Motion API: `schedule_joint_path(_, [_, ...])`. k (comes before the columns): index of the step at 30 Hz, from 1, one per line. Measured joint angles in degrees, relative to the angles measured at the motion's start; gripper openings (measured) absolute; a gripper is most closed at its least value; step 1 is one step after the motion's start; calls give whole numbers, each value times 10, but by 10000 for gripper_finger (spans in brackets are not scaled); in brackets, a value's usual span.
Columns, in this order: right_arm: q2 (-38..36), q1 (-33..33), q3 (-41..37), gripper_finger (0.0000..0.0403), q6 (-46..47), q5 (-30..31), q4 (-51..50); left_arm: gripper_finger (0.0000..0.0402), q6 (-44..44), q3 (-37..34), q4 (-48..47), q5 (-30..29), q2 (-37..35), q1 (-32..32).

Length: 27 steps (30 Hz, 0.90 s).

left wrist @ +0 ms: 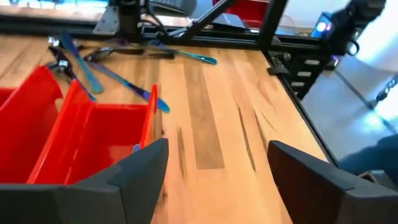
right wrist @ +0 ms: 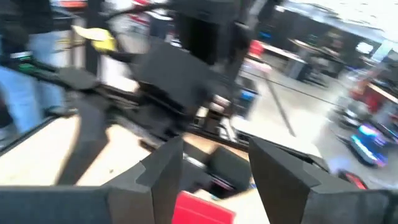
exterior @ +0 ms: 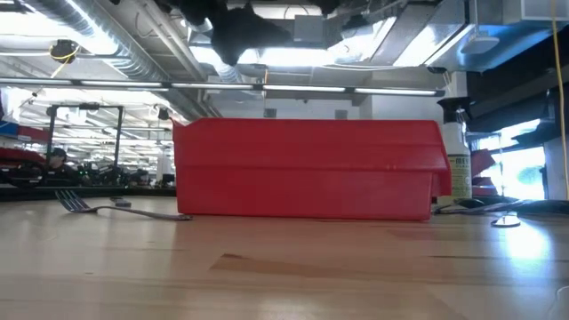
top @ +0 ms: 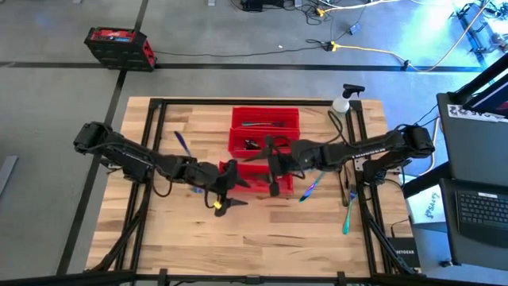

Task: Sort silverware
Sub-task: Put the purple fork into the top red bin

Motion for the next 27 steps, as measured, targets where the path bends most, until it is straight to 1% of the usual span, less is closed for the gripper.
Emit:
schedule_joint_path(2, [0,3,0,168,28,11,0,252,35,0,0,-18,0,-5])
schedule_joint_path(4, [0,3,0,168,63,3,-3,244,60,0,2,-32,0,-6])
schedule_joint_path(6, [0,3,0,168,90,-9,-10,240,68,0,8,-33,0,-3])
schedule_joint_path(9, [0,9,0,168,90,-4,-29,239,70,0,17,-18,0,-2])
schedule_joint_path(12, [0,32,0,168,71,30,-34,239,75,0,21,11,-1,-3])
schedule_joint_path(14, [0,55,0,168,69,73,-34,239,79,-6,18,23,-7,-3])
schedule_joint_path(17, [0,91,0,168,67,140,-53,239,77,-35,26,25,-29,2])
schedule_joint_path(19, [0,112,0,168,74,168,-70,239,71,-65,31,18,-56,11])
schedule_joint_path(22, [5,138,0,168,96,206,-98,239,48,-120,36,-6,-105,29])
schedule_joint_path(24, [5,150,0,168,101,224,-122,239,34,-159,38,-18,-149,38])
schedule_joint_path(27, [5,161,0,168,103,251,-143,239,10,-209,34,-30,-228,35])
